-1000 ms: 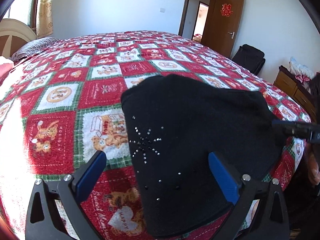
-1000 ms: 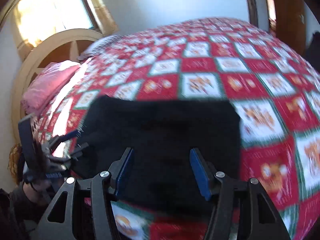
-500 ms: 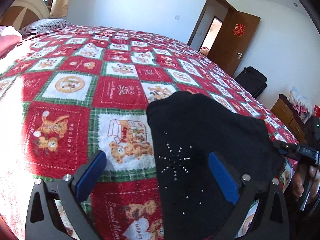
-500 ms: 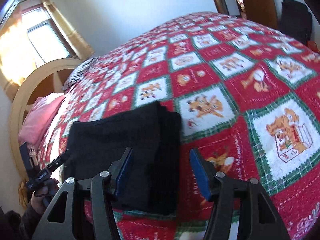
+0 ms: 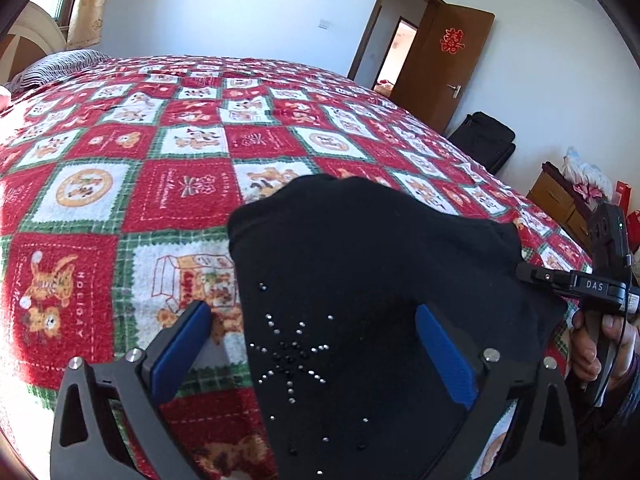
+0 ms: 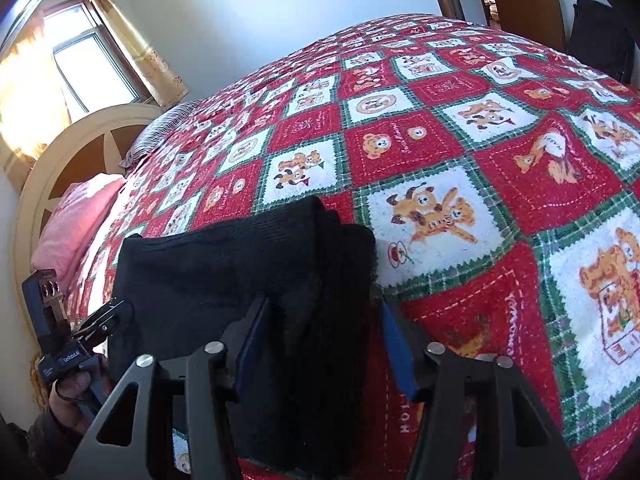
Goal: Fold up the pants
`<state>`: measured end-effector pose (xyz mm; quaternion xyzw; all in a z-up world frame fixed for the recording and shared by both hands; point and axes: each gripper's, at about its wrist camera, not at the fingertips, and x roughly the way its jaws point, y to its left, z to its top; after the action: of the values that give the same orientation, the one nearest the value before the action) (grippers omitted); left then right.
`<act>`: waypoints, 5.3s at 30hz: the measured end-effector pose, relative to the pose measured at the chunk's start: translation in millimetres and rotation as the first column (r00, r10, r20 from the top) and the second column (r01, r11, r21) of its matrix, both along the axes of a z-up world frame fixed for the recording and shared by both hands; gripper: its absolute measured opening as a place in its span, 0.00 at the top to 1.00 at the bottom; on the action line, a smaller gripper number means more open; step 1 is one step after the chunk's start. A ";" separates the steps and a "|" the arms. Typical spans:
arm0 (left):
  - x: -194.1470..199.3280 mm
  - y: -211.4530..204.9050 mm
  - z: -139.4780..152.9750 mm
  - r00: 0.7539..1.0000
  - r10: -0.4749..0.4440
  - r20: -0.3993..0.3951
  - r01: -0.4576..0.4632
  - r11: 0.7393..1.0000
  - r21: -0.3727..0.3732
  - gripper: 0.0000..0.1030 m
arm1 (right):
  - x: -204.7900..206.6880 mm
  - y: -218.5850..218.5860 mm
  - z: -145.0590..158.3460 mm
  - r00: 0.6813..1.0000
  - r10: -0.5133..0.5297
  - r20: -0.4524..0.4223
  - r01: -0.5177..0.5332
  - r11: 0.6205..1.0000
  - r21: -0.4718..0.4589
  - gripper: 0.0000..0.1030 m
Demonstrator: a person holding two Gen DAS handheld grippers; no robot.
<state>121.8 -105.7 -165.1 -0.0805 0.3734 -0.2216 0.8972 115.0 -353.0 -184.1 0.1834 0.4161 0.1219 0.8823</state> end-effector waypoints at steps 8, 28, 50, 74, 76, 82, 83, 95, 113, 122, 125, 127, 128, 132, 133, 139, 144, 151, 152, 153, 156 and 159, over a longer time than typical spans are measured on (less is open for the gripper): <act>-3.8 0.6 0.4 0.999 -0.042 0.007 0.042 0.998 -0.044 0.33 | -2.3 -1.1 -3.0 1.000 0.019 0.005 -0.020 0.995 0.099 0.70; -20.5 72.1 52.7 0.994 0.036 0.101 -0.025 0.993 -0.114 0.89 | -2.2 81.7 65.1 0.967 0.169 0.190 -0.176 0.984 0.024 0.75; -19.3 242.5 3.7 0.904 0.417 0.089 -0.426 0.896 0.125 0.62 | 112.0 301.7 16.8 0.912 0.402 0.085 -0.408 0.910 0.073 0.73; -34.0 241.5 10.5 0.882 0.461 0.093 -0.471 0.869 0.156 0.30 | 99.5 283.3 19.3 0.945 0.317 0.082 -0.312 0.948 -0.068 0.52; -35.0 239.1 13.2 0.882 0.460 0.098 -0.471 0.867 0.163 0.28 | 96.3 279.7 22.9 0.950 0.300 0.086 -0.292 0.952 -0.087 0.48; -40.2 234.5 21.3 0.884 0.455 0.104 -0.466 0.868 0.170 0.25 | 86.7 268.0 26.0 0.959 0.273 0.069 -0.268 0.960 -0.076 0.47; -41.9 233.6 23.7 0.884 0.455 0.108 -0.467 0.867 0.171 0.23 | 83.5 266.7 28.7 0.960 0.269 0.071 -0.264 0.961 -0.079 0.47; -79.4 211.6 74.0 0.869 0.443 0.219 -0.480 0.862 0.163 0.04 | -2.9 266.2 92.3 0.923 0.317 0.220 -0.264 0.934 -0.239 0.39; -112.0 177.2 115.2 0.855 0.407 0.322 -0.464 0.877 0.126 0.00 | -51.7 273.8 135.1 0.881 0.339 0.330 -0.239 0.921 -0.308 0.33; -117.3 176.6 121.4 0.853 0.404 0.330 -0.464 0.877 0.128 0.00 | -50.2 268.8 139.7 0.885 0.320 0.338 -0.223 0.929 -0.296 0.33; -118.0 175.9 123.0 0.853 0.399 0.337 -0.463 0.876 0.135 0.00 | -49.9 266.8 139.8 0.887 0.314 0.339 -0.218 0.931 -0.294 0.33; -117.8 175.8 123.0 0.852 0.397 0.340 -0.463 0.876 0.138 0.00 | -49.9 266.3 140.6 0.887 0.311 0.341 -0.215 0.932 -0.291 0.33; -117.7 175.2 123.1 0.852 0.396 0.343 -0.464 0.874 0.142 0.00 | -50.1 266.0 141.1 0.886 0.310 0.343 -0.213 0.932 -0.292 0.33; -117.5 172.9 123.3 0.854 0.387 0.349 -0.461 0.872 0.162 0.00 | -50.3 265.2 142.9 0.886 0.307 0.347 -0.209 0.933 -0.292 0.33; -117.7 172.5 123.3 0.853 0.385 0.351 -0.462 0.871 0.167 0.00 | -50.6 264.9 142.9 0.886 0.305 0.349 -0.207 0.934 -0.293 0.33; -118.4 172.0 123.8 0.852 0.384 0.355 -0.465 0.868 0.177 0.00 | -50.3 265.1 142.9 0.887 0.300 0.350 -0.200 0.934 -0.295 0.33; -118.2 172.1 124.0 0.850 0.387 0.358 -0.471 0.862 0.189 0.00 | -51.0 265.1 142.7 0.887 0.299 0.352 -0.198 0.935 -0.296 0.33; -120.6 169.2 127.5 0.835 0.394 0.383 -0.491 0.848 0.199 0.00 | -50.6 265.7 142.7 0.887 0.300 0.351 -0.196 0.933 -0.301 0.33; -121.4 169.0 128.2 0.833 0.394 0.388 -0.493 0.848 0.197 0.00 | -50.7 265.4 142.5 0.886 0.300 0.353 -0.195 0.933 -0.302 0.33; -121.9 168.1 128.7 0.832 0.393 0.391 -0.493 0.848 0.197 0.00 | -50.8 265.3 142.4 0.886 0.300 0.354 -0.195 0.933 -0.303 0.33; -121.2 167.2 129.0 0.830 0.397 0.392 -0.497 0.845 0.198 0.00 | -51.7 265.7 142.5 0.885 0.301 0.355 -0.195 0.932 -0.304 0.33; -118.5 169.0 127.2 0.833 0.412 0.368 -0.502 0.843 0.192 0.00 | -52.7 266.5 144.0 0.882 0.303 0.361 -0.193 0.931 -0.309 0.33</act>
<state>3.4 63.3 -38.0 -0.0040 0.2235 0.0467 0.9736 62.3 -86.5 -40.2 -0.0200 0.2580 0.2134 0.9421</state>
